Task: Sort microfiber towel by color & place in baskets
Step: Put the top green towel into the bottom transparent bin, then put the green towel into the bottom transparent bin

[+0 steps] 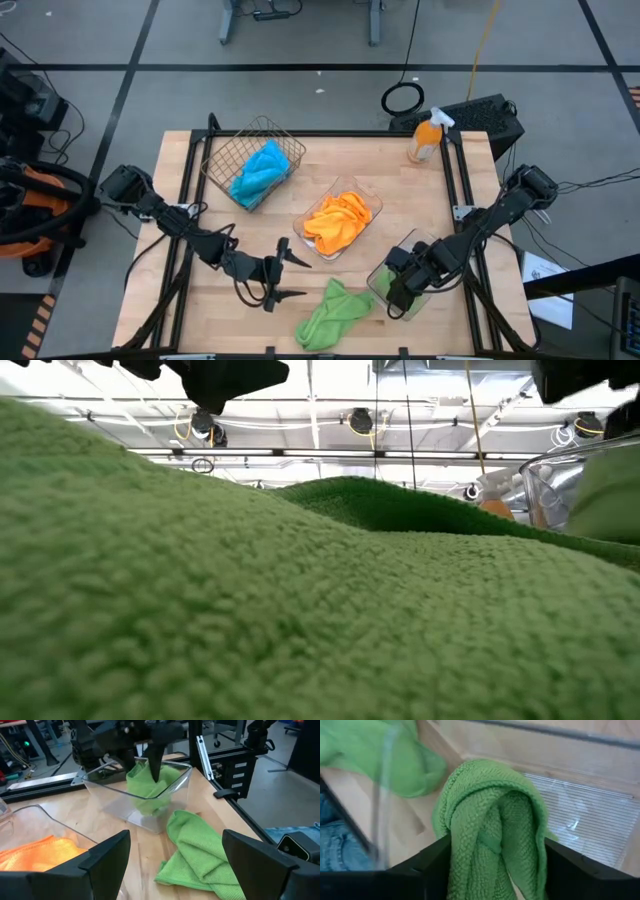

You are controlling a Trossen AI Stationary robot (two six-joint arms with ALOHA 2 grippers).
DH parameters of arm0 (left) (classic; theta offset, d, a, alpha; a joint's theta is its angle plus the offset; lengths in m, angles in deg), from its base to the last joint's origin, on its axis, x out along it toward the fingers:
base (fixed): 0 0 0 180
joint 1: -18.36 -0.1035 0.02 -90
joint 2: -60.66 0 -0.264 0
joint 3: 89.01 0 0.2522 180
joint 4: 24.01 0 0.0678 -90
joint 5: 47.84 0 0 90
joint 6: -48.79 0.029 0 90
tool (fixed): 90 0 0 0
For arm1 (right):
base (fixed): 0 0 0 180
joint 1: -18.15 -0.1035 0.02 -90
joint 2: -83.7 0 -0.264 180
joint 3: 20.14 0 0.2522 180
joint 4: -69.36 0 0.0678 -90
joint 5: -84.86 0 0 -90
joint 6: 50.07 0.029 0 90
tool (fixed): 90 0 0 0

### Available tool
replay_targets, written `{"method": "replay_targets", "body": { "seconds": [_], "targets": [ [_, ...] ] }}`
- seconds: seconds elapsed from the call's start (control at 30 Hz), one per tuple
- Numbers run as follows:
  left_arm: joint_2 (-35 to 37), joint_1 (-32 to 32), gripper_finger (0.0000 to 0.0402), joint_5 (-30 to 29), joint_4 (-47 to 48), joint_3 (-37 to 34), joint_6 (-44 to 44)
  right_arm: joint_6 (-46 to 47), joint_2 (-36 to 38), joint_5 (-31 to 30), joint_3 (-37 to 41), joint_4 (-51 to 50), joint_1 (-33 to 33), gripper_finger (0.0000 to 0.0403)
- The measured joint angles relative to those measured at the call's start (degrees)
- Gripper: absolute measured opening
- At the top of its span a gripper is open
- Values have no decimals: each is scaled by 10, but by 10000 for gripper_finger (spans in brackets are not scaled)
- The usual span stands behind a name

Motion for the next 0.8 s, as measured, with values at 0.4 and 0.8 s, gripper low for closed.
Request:
{"method": "replay_targets", "body": {
  "seconds": [0.4, 0.8],
  "targets": [
    [0, -1, 322, 6, 0, 0, -2, -25, 0, -17, -87, -80, 0, 296],
    [-3, -1, 322, 17, -3, 0, -14, 3, 0, -17, -87, -118, 3, 297]
  ]
}}
